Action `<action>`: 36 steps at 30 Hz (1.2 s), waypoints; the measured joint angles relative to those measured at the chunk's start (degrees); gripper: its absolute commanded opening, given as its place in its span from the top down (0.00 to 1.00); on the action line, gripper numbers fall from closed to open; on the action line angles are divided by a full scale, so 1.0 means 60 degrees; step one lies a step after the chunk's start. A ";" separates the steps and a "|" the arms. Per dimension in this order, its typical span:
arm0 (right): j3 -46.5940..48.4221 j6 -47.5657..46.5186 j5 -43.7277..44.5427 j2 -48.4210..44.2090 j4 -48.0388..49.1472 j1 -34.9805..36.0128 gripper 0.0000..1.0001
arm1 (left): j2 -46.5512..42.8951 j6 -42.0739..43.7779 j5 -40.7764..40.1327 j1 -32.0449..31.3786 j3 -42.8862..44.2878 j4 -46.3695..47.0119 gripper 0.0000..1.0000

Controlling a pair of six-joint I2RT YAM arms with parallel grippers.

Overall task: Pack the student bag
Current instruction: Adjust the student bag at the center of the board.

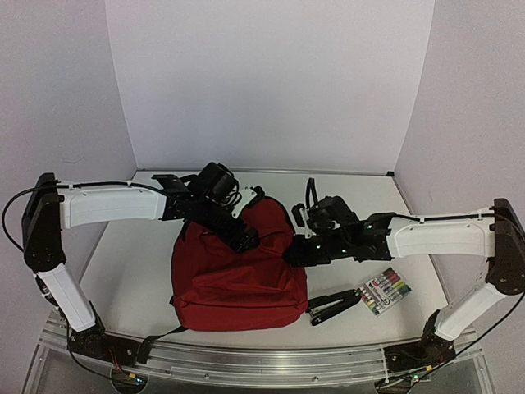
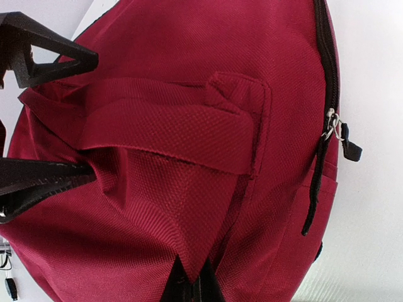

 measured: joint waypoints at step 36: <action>-0.0202 0.0048 0.0177 -0.0496 -0.0089 -0.0314 1.00 | -0.0778 -0.0017 -0.2543 0.0531 -0.0546 -0.0172 0.56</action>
